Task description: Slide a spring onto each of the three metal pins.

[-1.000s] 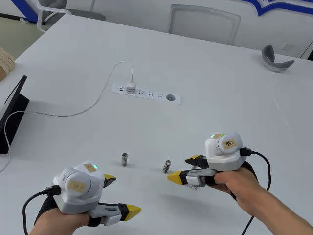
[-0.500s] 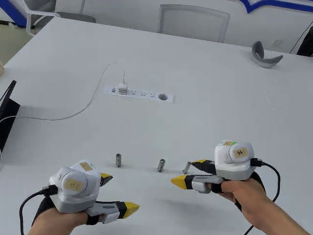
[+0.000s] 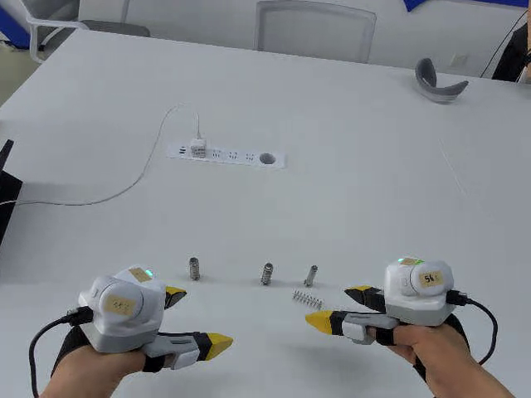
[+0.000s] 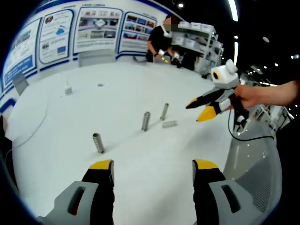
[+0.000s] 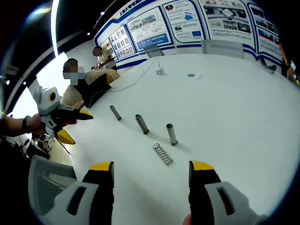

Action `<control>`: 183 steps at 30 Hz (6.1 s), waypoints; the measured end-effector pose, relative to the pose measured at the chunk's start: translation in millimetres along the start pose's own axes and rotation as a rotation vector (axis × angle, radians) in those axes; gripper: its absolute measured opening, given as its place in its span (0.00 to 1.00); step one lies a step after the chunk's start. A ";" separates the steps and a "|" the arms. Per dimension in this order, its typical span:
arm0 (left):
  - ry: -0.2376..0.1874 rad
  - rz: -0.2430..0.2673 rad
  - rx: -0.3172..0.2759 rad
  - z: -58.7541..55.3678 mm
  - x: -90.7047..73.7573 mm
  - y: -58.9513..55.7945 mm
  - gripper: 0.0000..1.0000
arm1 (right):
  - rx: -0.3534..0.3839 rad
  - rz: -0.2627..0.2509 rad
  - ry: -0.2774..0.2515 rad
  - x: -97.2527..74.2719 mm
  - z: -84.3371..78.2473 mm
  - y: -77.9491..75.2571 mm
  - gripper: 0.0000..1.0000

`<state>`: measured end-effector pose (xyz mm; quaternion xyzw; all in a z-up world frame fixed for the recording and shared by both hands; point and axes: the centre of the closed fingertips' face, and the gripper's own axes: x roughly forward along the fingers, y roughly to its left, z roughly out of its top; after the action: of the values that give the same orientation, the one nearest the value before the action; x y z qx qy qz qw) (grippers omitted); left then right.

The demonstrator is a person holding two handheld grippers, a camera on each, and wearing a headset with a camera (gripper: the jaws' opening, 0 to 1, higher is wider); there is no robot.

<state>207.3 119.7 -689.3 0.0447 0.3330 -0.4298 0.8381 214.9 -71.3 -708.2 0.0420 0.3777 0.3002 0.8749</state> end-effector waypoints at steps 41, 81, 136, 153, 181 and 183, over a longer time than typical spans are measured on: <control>0.092 -0.135 0.159 13.6 61.9 -58.0 0.69 | 0.132 -0.033 -0.031 -41.8 -51.3 -17.5 0.68; 0.195 -0.264 0.368 33.5 165.0 -92.9 0.67 | 0.163 0.019 -0.028 -61.2 -69.7 0.1 0.70; 0.259 -0.178 0.361 -2.7 150.2 -75.0 0.11 | 0.137 0.049 -0.006 -50.6 -62.1 7.5 0.75; 0.216 -0.164 0.321 -3.5 120.2 -80.5 0.11 | 0.153 0.079 -0.012 -42.1 -56.9 16.0 0.74; 0.155 -0.204 0.353 6.4 82.9 -105.1 0.11 | 0.211 0.218 -0.040 -18.9 -24.6 39.4 0.53; 0.152 -0.209 0.360 7.6 81.8 -107.1 0.11 | 0.213 0.229 -0.040 -17.5 -23.6 42.4 0.51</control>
<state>164.3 -6.6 -709.6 0.1910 0.3161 -0.5622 0.7400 168.5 -50.1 -701.1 0.1834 0.3825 0.3552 0.8330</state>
